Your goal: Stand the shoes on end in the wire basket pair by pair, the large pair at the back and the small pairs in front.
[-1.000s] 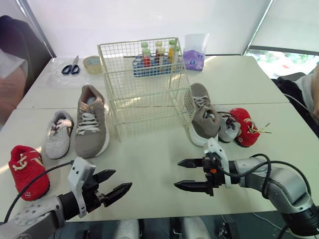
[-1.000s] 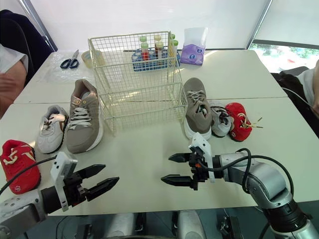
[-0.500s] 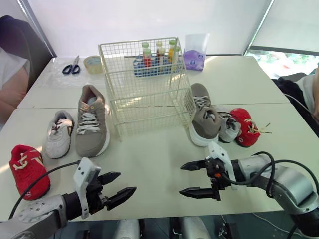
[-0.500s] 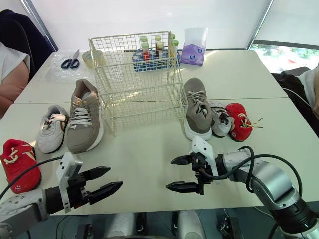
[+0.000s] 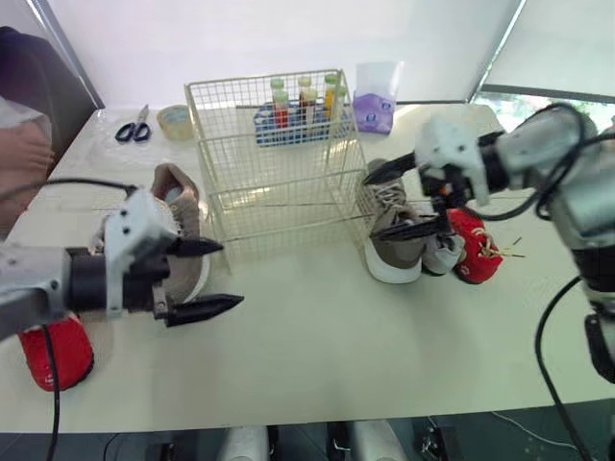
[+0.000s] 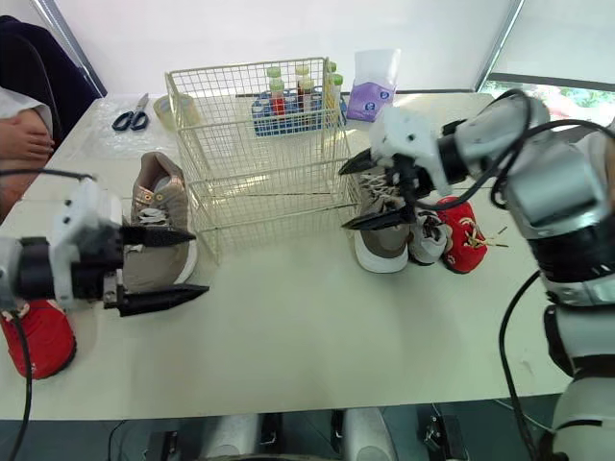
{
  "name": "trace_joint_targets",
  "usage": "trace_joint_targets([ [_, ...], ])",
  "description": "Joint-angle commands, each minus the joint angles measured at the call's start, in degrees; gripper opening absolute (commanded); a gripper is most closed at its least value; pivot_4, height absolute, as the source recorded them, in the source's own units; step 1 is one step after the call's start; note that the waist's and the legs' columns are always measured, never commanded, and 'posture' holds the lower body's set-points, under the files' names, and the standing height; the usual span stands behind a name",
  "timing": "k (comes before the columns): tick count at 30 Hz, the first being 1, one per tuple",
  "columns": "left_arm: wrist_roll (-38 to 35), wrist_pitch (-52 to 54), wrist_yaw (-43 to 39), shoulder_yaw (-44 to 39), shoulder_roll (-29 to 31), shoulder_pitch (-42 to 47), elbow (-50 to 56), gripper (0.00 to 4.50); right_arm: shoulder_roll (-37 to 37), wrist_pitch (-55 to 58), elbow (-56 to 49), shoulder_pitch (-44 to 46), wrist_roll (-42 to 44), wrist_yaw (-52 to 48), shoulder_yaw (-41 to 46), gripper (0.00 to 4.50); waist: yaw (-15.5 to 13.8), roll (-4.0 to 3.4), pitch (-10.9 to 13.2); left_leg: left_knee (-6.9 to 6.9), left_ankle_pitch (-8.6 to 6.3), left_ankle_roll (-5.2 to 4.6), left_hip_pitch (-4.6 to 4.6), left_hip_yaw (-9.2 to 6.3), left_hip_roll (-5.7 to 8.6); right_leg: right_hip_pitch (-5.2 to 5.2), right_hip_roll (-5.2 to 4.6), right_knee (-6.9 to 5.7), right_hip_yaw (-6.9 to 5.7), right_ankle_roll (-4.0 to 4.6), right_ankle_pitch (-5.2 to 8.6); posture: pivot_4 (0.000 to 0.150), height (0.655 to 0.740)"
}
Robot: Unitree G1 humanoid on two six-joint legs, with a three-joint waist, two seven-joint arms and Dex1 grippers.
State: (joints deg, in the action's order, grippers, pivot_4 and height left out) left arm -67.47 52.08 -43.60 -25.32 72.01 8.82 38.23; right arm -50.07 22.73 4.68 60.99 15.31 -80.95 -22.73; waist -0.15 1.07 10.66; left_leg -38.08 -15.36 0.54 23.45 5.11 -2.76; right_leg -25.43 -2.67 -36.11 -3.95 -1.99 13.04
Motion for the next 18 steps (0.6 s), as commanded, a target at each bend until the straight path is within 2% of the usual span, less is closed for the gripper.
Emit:
trace_joint_targets([
  [1, -3.07, 0.88, 0.98, -0.99, 0.28, 2.16, 0.78, 4.50, 4.62, -9.43, 10.47, 5.74, -8.19, -1.08, -2.81, 4.43, 0.40, -0.02, 0.03, 0.00, 0.01, 0.01, 0.04, 0.02, 0.00, -0.04, 0.01, -0.01, 0.01, -0.01, -0.01, 0.150, 0.7400],
  [5, -6.63, 1.98, 4.04, -2.12, -1.07, 2.30, 1.73, 4.50, 10.69, -14.12, 19.36, 8.26, -12.16, -1.31, -4.13, 4.43, 0.87, -0.02, 0.04, -0.01, 0.02, 0.04, 0.02, -0.04, -0.05, -0.05, 0.03, -0.11, 0.00, -0.02, -0.01, 0.150, 0.7400],
  [6, -7.10, 2.12, 5.01, -2.25, -1.45, 1.98, 2.06, 4.50, 12.54, -15.25, 21.75, 8.81, -13.43, -0.60, -4.41, 4.20, 0.90, -0.01, 0.04, -0.01, 0.03, 0.04, 0.01, -0.04, -0.06, -0.05, 0.03, -0.12, 0.00, -0.02, -0.01, 0.150, 0.7400],
  [8, -6.94, 2.30, 6.53, -2.34, -2.13, 1.08, 2.76, 4.50, 15.23, -17.32, 25.31, 9.39, -15.35, -0.04, -4.52, 3.67, 0.95, -0.02, 0.04, -0.02, 0.05, 0.08, -0.01, -0.04, -0.08, -0.02, 0.02, -0.14, 0.00, -0.01, -0.02, 0.150, 0.7400],
  [12, -6.61, 2.55, 8.27, -3.35, -3.00, -0.74, 3.87, 4.50, 17.17, -19.97, 28.35, 9.60, -17.37, -1.96, -4.34, 1.69, 0.82, -0.03, 0.05, -0.03, 0.07, 0.12, -0.04, -0.05, -0.08, -0.01, 0.02, -0.18, 0.01, -0.01, -0.02, 0.150, 0.7400],
  [15, -7.07, 1.00, 11.08, -1.93, -3.71, 1.55, 4.07, 4.50, 18.00, -20.70, 28.09, 9.24, -18.14, -3.45, -4.41, 0.10, 0.79, -0.03, 0.04, -0.04, 0.08, 0.14, -0.04, -0.06, -0.07, 0.01, -0.01, -0.19, 0.00, -0.01, -0.02, 0.150, 0.7400],
  [18, -8.75, 0.57, 12.58, -0.76, -4.42, 3.71, 4.16, 4.50, 18.36, -20.43, 27.04, 8.76, -18.68, -3.73, -4.12, 0.04, 0.85, -0.03, 0.04, -0.06, 0.08, 0.14, -0.05, -0.07, -0.07, 0.03, -0.01, -0.20, 0.01, 0.00, -0.02, 0.150, 0.7400],
])
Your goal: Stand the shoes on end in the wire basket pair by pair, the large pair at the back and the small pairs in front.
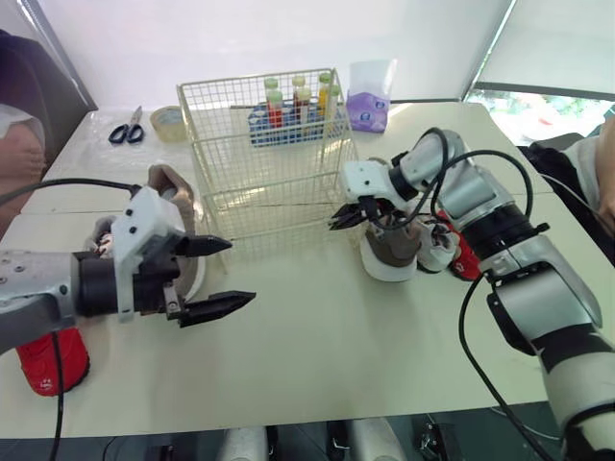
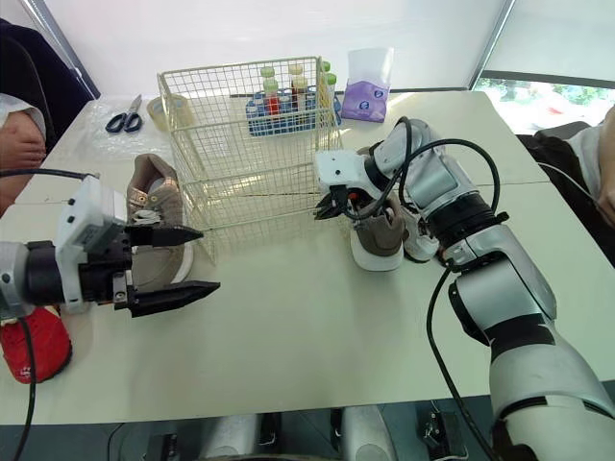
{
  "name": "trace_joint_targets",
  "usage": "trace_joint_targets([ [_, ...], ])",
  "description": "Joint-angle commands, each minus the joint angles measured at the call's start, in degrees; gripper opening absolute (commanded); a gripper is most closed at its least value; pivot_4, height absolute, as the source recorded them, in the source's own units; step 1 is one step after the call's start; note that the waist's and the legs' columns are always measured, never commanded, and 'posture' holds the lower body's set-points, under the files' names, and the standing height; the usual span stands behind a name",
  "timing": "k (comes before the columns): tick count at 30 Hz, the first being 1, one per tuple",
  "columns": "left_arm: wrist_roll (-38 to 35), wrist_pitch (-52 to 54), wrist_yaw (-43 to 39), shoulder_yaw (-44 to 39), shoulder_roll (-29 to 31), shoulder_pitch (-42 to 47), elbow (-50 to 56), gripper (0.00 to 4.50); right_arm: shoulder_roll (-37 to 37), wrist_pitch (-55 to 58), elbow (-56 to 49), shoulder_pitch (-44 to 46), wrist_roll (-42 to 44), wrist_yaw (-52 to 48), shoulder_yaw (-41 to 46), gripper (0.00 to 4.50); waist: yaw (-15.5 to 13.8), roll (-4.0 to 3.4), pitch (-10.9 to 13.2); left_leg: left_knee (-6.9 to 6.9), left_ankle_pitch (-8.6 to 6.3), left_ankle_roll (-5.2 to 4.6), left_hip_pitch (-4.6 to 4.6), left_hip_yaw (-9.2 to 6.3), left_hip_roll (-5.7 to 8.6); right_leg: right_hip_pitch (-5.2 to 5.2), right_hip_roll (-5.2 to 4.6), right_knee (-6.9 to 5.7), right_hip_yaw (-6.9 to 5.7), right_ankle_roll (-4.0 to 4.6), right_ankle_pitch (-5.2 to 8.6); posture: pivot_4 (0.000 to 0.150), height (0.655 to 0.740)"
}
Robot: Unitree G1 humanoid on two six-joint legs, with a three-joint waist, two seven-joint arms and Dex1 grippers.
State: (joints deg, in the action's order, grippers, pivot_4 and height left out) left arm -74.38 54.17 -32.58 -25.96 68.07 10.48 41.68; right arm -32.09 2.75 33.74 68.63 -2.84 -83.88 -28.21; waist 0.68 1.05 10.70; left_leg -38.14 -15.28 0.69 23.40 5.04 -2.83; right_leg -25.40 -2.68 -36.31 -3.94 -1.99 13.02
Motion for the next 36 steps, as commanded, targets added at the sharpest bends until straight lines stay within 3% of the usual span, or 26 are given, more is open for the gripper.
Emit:
trace_joint_targets([
  [1, -1.78, -1.40, 1.67, 0.05, -0.59, 2.20, 0.73, 4.50, 0.64, 0.66, -2.32, 1.19, -0.48, -0.04, 1.98, 0.04, 0.05, 0.00, 0.00, 0.00, 0.00, 0.00, -0.01, 0.00, 0.00, 0.00, 0.00, -0.02, 0.00, 0.00, 0.00, 0.150, 0.7400],
  [5, -0.61, -1.52, 1.43, 0.48, -1.09, 1.75, 0.15, 4.50, -0.01, 6.56, -7.14, 0.91, 0.25, 1.30, 4.15, 0.04, 0.10, -0.01, 0.00, 0.01, 0.21, 0.37, -0.01, 0.00, 0.00, -0.02, 0.02, -0.05, 0.00, 0.00, 0.00, 0.150, 0.7400],
  [11, 1.30, -2.20, 0.57, 1.35, -2.34, 0.72, 0.06, 4.50, -3.10, 23.72, -31.74, -7.10, 1.44, 3.35, 5.63, 0.04, -0.25, -0.01, 0.00, 0.02, 0.20, 0.35, 0.02, -0.07, 0.00, -0.04, 0.00, -0.10, -0.04, 0.00, 0.00, 0.150, 0.7400],
  [17, 3.11, -2.40, -0.37, 2.37, -3.64, 0.26, -0.21, 4.50, -2.66, 39.25, -47.20, -13.20, 2.05, 9.44, 6.20, 0.04, 0.00, 0.00, 0.00, 0.01, 0.19, 0.33, -0.01, -0.05, 0.01, -0.04, 0.02, -0.14, -0.03, 0.00, 0.00, 0.150, 0.7400],
  [25, 5.47, -2.91, -2.00, 5.21, -5.05, 2.68, -1.75, 4.50, -1.40, 43.81, -50.61, -14.95, 1.58, 16.15, 4.00, 0.04, -0.01, 0.02, -0.01, 0.00, 0.11, 0.19, -0.04, -0.09, 0.07, -0.04, 0.04, -0.22, -0.05, 0.02, 0.00, 0.150, 0.7400],
  [28, 6.58, -3.04, -2.81, 5.66, -5.30, 3.03, -2.54, 4.50, -3.87, 38.11, -50.72, -16.36, 0.92, 15.55, 3.37, 0.96, -0.13, 0.02, -0.01, -0.01, 0.11, 0.18, -0.05, -0.09, 0.09, -0.04, 0.05, -0.27, -0.05, 0.03, 0.00, 0.150, 0.7400],
  [32, 6.61, -2.98, -3.18, 5.72, -6.37, 2.41, -3.29, 4.50, -5.38, 38.77, -51.33, -15.42, 4.83, 14.32, 7.03, 2.91, -0.04, 0.03, -0.02, -0.02, 0.11, 0.18, -0.06, -0.09, 0.10, -0.03, 0.04, -0.28, -0.04, 0.02, 0.00, 0.150, 0.7400],
  [36, 4.40, -2.93, -2.83, 2.48, -8.98, -0.18, -5.15, 4.50, -2.25, 50.88, -52.47, -10.27, 20.28, 14.79, 23.54, 2.91, 0.18, 0.02, -0.01, -0.02, 0.11, 0.18, -0.07, -0.08, 0.06, -0.06, 0.05, -0.35, -0.01, 0.03, 0.00, 0.150, 0.7400],
])
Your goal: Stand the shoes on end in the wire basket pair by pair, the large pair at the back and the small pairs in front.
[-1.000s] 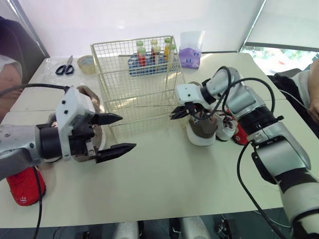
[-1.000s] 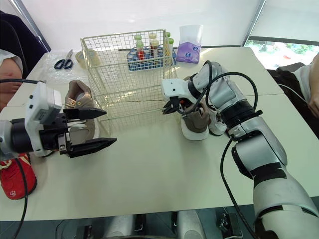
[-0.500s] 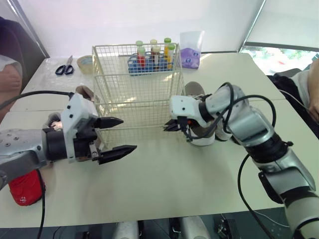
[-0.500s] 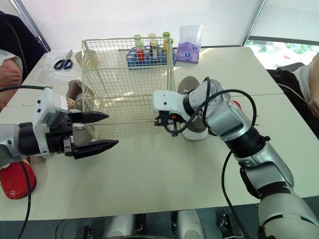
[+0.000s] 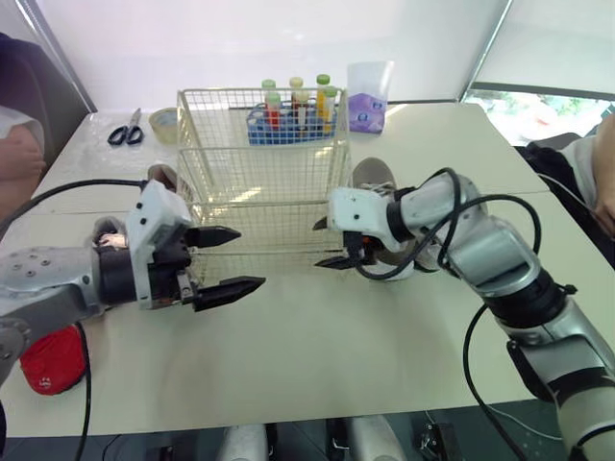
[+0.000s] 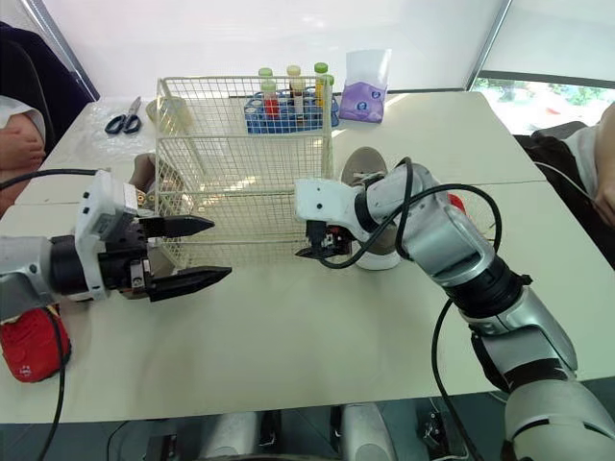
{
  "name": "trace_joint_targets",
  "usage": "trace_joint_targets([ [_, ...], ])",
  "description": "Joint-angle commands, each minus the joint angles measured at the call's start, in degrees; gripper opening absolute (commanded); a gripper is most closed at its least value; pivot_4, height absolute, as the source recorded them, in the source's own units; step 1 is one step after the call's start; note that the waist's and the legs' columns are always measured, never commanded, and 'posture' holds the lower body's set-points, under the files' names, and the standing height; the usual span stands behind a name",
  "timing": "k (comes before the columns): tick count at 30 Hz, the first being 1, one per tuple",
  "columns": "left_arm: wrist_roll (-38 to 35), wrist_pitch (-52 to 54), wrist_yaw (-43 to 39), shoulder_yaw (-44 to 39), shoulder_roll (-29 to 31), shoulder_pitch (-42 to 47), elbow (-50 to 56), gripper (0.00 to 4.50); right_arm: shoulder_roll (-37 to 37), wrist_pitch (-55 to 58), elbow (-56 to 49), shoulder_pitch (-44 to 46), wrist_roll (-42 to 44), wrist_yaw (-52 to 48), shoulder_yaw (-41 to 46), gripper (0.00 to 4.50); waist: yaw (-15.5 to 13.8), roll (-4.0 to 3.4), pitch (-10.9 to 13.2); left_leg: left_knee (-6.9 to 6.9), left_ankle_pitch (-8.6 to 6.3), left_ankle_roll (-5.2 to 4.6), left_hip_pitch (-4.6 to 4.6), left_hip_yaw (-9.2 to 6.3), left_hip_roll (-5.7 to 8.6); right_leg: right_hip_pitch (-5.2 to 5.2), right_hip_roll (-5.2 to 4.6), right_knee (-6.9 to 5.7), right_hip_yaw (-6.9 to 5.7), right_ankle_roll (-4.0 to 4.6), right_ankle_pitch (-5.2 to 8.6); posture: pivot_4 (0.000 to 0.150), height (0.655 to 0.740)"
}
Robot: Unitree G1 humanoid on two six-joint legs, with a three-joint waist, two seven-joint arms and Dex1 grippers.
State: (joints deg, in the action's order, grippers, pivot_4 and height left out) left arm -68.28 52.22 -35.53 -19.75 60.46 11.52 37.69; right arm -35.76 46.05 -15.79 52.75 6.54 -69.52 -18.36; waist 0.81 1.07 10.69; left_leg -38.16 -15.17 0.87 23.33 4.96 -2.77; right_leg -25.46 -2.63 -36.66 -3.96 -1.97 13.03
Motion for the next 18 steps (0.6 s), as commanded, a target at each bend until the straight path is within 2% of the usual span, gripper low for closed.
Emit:
trace_joint_targets([
  [1, -3.09, -1.12, 1.04, -4.91, -2.71, -2.00, -1.66, 4.50, 1.73, 10.66, -2.55, 7.11, 14.81, 1.03, 18.70, 2.91, -0.01, 0.00, 0.00, 0.00, 0.00, 0.00, -0.01, 0.00, -0.01, -0.02, 0.01, -0.06, 0.01, 0.00, 0.00, 0.150, 0.7400],
  [4, -9.14, -3.12, 8.84, -7.76, -9.59, -4.43, -2.10, 4.50, 4.61, 15.34, 0.09, 7.56, 20.32, 8.93, 30.60, 2.91, -0.38, 0.13, -0.08, -0.01, 0.00, 0.00, -0.05, -0.07, -0.07, 0.02, -0.05, -0.20, 0.00, 0.01, 0.00, 0.150, 0.7400],
  [6, -15.52, -4.42, 13.94, -8.78, -13.27, -8.88, 1.80, 4.50, 6.63, 11.24, 1.81, 3.20, 18.10, 16.60, 35.53, 3.45, -0.25, 0.52, -0.38, 0.00, -0.01, -0.01, -0.12, -0.18, -0.07, 0.14, -0.07, -0.15, 0.02, 0.02, 0.01, 0.150, 0.7400],
  [8, -20.14, -6.41, 19.09, -8.01, -16.15, -13.82, 7.22, 4.50, 8.34, 6.54, 1.40, -3.54, 17.26, 22.09, 40.93, 4.29, -0.22, 0.91, -0.62, 0.01, -0.02, -0.02, -0.19, -0.20, -0.08, 0.28, -0.21, -0.11, 0.05, 0.03, 0.01, 0.150, 0.7400],
  [9, -22.37, -8.47, 22.44, -7.18, -18.22, -15.88, 9.36, 4.50, 8.51, 4.69, 0.83, -7.01, 17.14, 23.96, 43.07, 4.45, -0.40, 0.91, -0.62, 0.01, -0.03, -0.04, -0.18, -0.20, -0.07, 0.32, -0.25, -0.04, 0.04, 0.03, 0.01, 0.150, 0.7400],
  [11, -27.28, -13.43, 30.33, -5.53, -22.79, -20.11, 12.50, 4.50, 6.66, -0.63, -0.03, -14.99, 14.95, 25.97, 44.94, 4.45, -0.94, 0.70, -0.60, -0.01, -0.06, -0.11, -0.13, -0.16, 0.08, 0.32, -0.47, -0.02, 0.06, 0.03, 0.00, 0.150, 0.7400],
  [13, -23.96, -13.56, 31.86, -4.49, -23.91, -25.72, 16.30, 4.50, 5.37, -3.88, -1.91, -21.99, 13.44, 28.14, 46.22, 4.45, -1.31, 0.56, -0.58, -0.03, -0.10, -0.20, -0.16, -0.05, 0.17, 0.29, -0.59, -0.07, 0.10, 0.00, 0.00, 0.150, 0.7400],
  [16, -15.39, -14.50, 33.71, -1.26, -24.52, -27.83, 17.49, 4.50, 10.59, 1.95, -9.42, -27.42, 19.57, 34.23, 47.50, 4.45, -1.37, 0.24, -0.67, -0.03, -0.10, -0.20, -0.28, -0.01, 0.16, 0.30, -0.40, -0.15, 0.19, 0.01, 0.01, 0.150, 0.7400],
  [17, -10.44, -14.50, 33.74, 0.28, -24.05, -27.40, 17.39, 4.50, 12.25, 0.59, -11.47, -29.67, 19.11, 35.50, 45.44, 4.45, -1.33, 0.22, -0.69, -0.03, -0.10, -0.20, -0.36, -0.01, 0.11, 0.31, -0.14, -0.16, 0.29, 0.02, 0.03, 0.150, 0.7400],
  [18, -1.36, -14.72, 33.90, 2.68, -22.51, -27.31, 17.43, 4.50, 13.67, -1.71, -12.42, -32.19, 17.49, 36.81, 43.43, 4.45, -1.38, 0.22, -0.69, -0.03, -0.09, -0.18, -0.53, -0.03, 0.09, 0.38, 0.06, -0.16, 0.39, 0.19, 0.12, 0.150, 0.7400],
])
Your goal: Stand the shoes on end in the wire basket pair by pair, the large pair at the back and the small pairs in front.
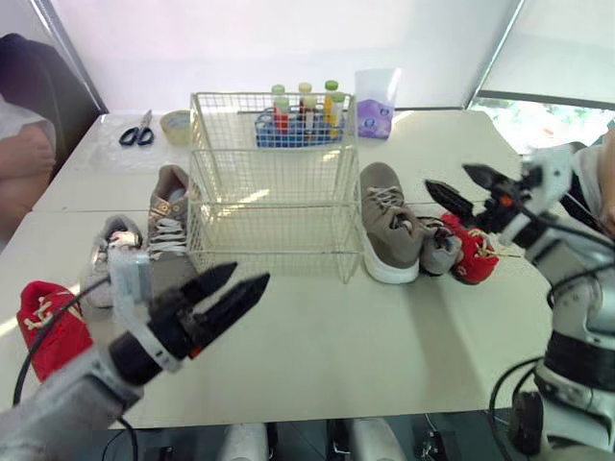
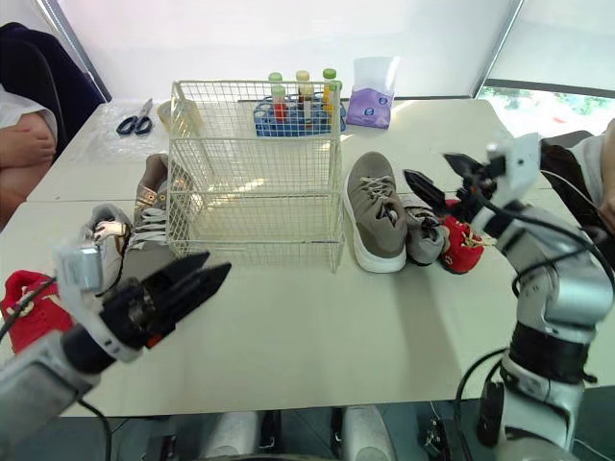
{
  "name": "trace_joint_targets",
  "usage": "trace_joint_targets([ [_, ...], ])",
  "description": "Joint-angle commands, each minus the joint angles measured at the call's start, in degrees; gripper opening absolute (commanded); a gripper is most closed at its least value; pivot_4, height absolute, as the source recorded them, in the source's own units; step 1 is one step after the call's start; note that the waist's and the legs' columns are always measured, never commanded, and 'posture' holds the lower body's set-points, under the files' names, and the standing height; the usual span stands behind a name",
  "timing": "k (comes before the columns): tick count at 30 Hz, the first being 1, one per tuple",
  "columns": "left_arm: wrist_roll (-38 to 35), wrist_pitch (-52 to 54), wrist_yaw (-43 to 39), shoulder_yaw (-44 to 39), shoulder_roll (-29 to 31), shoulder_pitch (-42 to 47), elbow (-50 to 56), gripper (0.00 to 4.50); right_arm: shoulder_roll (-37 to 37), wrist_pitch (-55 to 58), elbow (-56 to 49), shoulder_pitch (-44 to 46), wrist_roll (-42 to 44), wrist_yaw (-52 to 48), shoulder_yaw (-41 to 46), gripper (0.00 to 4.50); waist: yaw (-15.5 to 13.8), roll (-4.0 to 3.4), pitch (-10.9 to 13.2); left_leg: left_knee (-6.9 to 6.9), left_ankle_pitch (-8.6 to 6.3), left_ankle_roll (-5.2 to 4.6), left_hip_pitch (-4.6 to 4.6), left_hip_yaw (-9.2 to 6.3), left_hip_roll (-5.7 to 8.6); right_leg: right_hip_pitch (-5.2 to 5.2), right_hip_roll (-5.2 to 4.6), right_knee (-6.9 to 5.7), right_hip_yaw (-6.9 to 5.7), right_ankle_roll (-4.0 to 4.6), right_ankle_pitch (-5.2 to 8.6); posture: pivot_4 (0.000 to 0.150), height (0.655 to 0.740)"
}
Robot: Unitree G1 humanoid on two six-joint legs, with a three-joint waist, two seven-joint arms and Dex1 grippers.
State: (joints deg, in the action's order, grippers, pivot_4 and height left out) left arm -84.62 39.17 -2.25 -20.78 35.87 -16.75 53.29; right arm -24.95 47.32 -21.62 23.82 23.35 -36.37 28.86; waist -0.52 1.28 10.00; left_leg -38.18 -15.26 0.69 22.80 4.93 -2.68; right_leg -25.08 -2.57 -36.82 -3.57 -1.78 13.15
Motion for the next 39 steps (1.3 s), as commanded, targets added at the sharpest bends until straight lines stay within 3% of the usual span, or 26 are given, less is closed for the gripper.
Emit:
trace_joint_targets([
  [1, 23.95, -2.98, -0.50, 6.09, 3.57, 0.35, 2.24, 4.50, 4.35, -4.64, -6.68, -5.26, -0.31, 5.17, -4.48, 4.45, -0.03, 0.00, -0.01, 0.04, -0.01, 0.01, -0.29, -0.11, 0.01, 0.21, 0.09, 0.01, 0.05, 0.13, 0.06, 0.150, 0.7400],
  [3, 32.47, -5.61, -1.53, 8.70, 2.78, -1.46, 2.11, 4.50, 6.69, -6.87, -6.09, -7.47, -0.94, 8.39, -4.68, 4.45, 0.12, -0.17, -0.07, 0.14, -0.04, 0.06, -0.72, -0.28, -0.05, 0.56, 0.24, 0.07, 0.04, 0.27, 0.37, 0.150, 0.7400],
  [10, 47.19, -11.75, -1.31, 21.32, -7.50, -4.78, 0.81, 4.50, 14.78, -10.59, -8.41, -13.40, -2.96, 18.29, -11.46, 4.45, 0.26, -0.47, -0.11, 0.20, -0.06, 0.01, -0.35, -0.09, -0.07, 0.22, 0.09, 0.12, 0.23, 0.25, 0.36, 0.150, 0.7400],
  [13, 48.67, -12.68, -1.40, 23.25, -11.27, -5.24, -0.84, 4.50, 17.81, -11.06, -9.57, -15.40, -2.74, 20.78, -15.33, 4.45, 0.27, -0.46, -0.11, 0.21, -0.07, -0.01, -0.33, -0.08, -0.07, 0.19, 0.07, 0.13, 0.25, 0.19, 0.40, 0.150, 0.7400],
  [21, 52.86, -13.29, -5.62, 23.06, -11.89, -4.52, -4.14, 4.50, 16.33, -18.43, -3.15, -14.85, -9.58, 24.70, -20.10, 4.45, 0.38, -0.46, -0.10, 0.22, -0.08, -0.01, -0.27, -0.09, -0.08, 0.09, 0.07, 0.18, 0.23, 0.16, 0.42, 0.150, 0.7400],
  [30, 54.27, -10.61, -5.40, 23.55, -13.40, -1.14, -4.05, 4.50, 16.17, -18.56, 4.29, -14.62, -11.40, 25.42, -23.53, 4.45, 0.86, -0.44, -0.09, 0.23, -0.09, -0.02, -0.23, -0.10, -0.09, 0.07, 0.07, 0.19, 0.23, 0.16, 0.42, 0.150, 0.7400],
  [33, 53.97, -8.56, -4.64, 22.84, -13.79, 0.94, -3.64, 4.50, 16.19, -18.91, 5.58, -14.55, -12.12, 25.84, -24.04, 3.62, 1.20, -0.43, -0.10, 0.23, -0.09, -0.02, -0.24, -0.11, -0.09, 0.08, 0.07, 0.19, 0.23, 0.15, 0.42, 0.150, 0.7400],
  [39, 52.79, -5.45, -4.27, 20.87, -13.90, 3.48, -3.27, 4.50, 16.56, -19.65, 6.75, -15.03, -12.92, 27.26, -24.62, 1.16, 1.42, -0.10, -0.31, 0.27, -0.09, -0.02, -0.31, -0.15, -0.12, 0.13, 0.11, 0.20, 0.21, 0.15, 0.42, 0.150, 0.7400],
])
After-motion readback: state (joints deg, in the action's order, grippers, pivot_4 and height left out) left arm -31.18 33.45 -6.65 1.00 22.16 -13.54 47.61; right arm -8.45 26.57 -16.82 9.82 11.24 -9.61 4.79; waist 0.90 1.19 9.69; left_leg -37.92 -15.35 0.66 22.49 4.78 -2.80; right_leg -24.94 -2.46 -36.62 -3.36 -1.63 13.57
